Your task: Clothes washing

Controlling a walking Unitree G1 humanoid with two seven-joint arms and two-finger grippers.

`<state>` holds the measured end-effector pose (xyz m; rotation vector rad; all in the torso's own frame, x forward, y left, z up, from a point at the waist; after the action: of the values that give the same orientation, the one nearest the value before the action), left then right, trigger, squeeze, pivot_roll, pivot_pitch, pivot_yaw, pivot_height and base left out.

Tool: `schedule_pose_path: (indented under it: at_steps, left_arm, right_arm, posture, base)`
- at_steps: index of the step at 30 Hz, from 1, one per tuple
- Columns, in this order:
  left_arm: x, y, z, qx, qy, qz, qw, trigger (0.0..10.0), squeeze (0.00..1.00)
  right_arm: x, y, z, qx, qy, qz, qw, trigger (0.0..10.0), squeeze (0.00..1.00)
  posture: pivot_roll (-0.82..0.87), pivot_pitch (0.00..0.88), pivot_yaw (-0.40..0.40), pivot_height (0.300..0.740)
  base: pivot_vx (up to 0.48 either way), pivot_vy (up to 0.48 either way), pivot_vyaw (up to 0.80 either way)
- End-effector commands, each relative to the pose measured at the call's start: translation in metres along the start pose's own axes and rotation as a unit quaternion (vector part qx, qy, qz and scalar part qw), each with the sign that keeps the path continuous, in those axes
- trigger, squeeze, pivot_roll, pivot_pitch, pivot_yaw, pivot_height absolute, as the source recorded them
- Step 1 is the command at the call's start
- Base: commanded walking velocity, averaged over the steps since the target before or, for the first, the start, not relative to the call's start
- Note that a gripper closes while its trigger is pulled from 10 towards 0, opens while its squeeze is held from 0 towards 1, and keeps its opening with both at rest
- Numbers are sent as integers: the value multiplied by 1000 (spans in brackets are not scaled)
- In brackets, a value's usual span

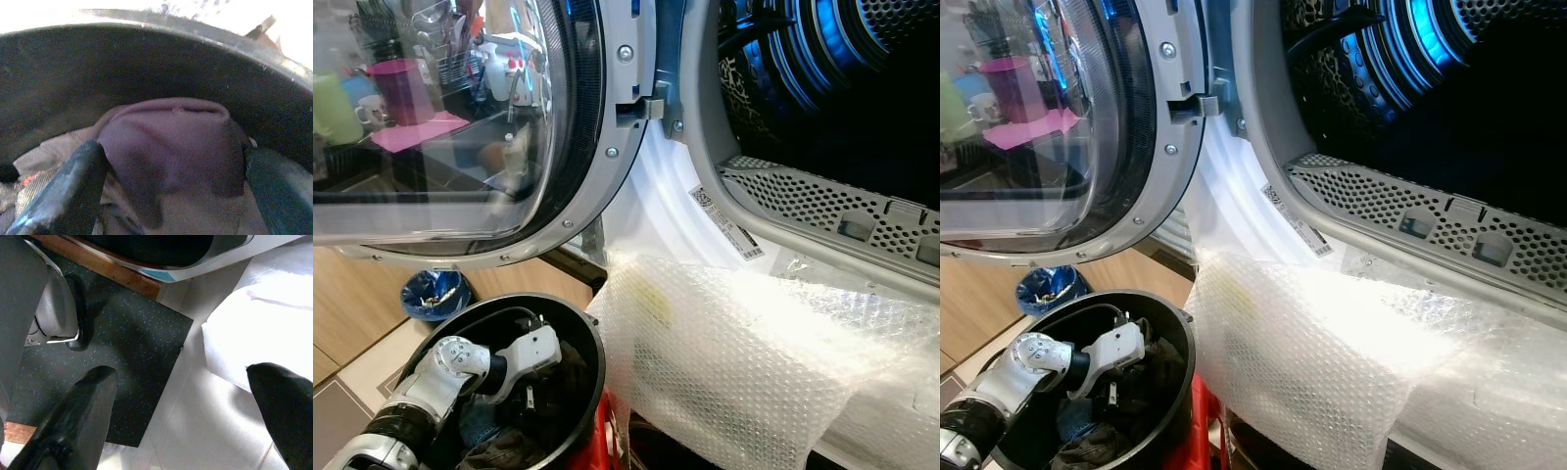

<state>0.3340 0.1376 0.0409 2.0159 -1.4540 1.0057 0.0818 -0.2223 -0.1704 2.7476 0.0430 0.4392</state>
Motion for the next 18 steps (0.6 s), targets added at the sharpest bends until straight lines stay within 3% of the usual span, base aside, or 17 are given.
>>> schedule_pose_path:
  at_steps: [1, 8, 13, 15, 16, 17, 18]
  left_arm:
    - [-9, 6, 5, -17, -30, 14, 999, 10000, 0]
    - [-27, 25, 18, -66, -67, 19, 995, 10000, 0]
    - [-31, 26, 24, -56, -86, 52, 993, 10000, 0]
    - [-31, 27, 26, -55, -83, 45, 994, 10000, 0]
    - [-30, 28, 28, -55, -80, 46, 994, 2235, 0]
    - [-30, 29, 30, -54, -79, 47, 994, 0, 0]
    - [-31, 30, 31, -56, -78, 47, 994, 0, 0]
  right_arm:
    - [4, -21, -4, 25, 4, -2, 1000, 10000, 0]
    - [2, -20, -4, 26, 4, -12, 1000, 10000, 0]
    - [1, -20, -4, 27, 1, -14, 1000, 10000, 0]
    - [-1, -20, -4, 27, -1, -14, 1000, 10000, 0]
    - [-1, -20, -4, 28, -2, -15, 999, 10000, 0]
    - [-2, -20, -4, 28, -3, -15, 999, 10000, 0]
    - [-2, -20, -4, 28, -4, -15, 999, 10000, 0]
  posture:
    - [39, 57, 41, 740]
    - [31, 37, 37, 740]
    - [28, 31, 37, 740]
    - [28, 28, 37, 740]
    - [28, 28, 37, 740]
    - [23, 23, 39, 740]
    - [23, 23, 39, 740]
  base:
    - [0, 0, 0]
    - [0, 0, 0]
    - [0, 0, 0]
    - [0, 0, 0]
    - [0, 0, 0]
    - [0, 0, 0]
    - [0, 0, 0]
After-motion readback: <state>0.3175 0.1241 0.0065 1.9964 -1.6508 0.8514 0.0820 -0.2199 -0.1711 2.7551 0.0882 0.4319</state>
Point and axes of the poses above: a point about 5 cm out from each wrist's last joint towards the gripper, its own z axis pointing out of the wrist towards the gripper, its own x axis along the axis of the wrist's last joint, y = z × x, the point moved 6 cm from there along z, pointing out of the wrist towards the gripper, and after that the axes turned 7 degrees about -z, right-handed, at the moved point
